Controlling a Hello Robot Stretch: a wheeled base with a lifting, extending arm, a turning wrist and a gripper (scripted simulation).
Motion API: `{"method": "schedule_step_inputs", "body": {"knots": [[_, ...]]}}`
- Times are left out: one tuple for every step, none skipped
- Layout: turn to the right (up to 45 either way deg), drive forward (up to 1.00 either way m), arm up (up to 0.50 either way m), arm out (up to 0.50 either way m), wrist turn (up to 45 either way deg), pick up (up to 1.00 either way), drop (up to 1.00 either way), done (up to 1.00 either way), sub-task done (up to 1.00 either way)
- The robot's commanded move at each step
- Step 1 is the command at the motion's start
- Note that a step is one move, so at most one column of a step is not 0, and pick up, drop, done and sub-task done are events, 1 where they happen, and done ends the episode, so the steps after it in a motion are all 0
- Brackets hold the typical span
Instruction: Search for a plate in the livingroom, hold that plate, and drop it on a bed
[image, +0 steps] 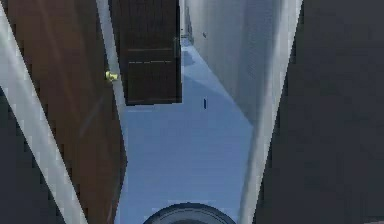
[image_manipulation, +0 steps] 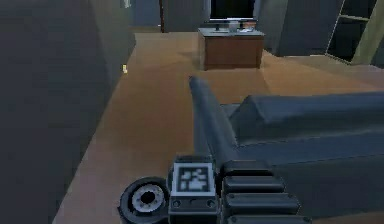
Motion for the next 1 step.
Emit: {"method": "schedule_step_inputs", "body": {"knots": [[0.0, 1.0, 0.0, 0.0, 0.0, 0.0, 0.0, 0.0, 0.0]]}}
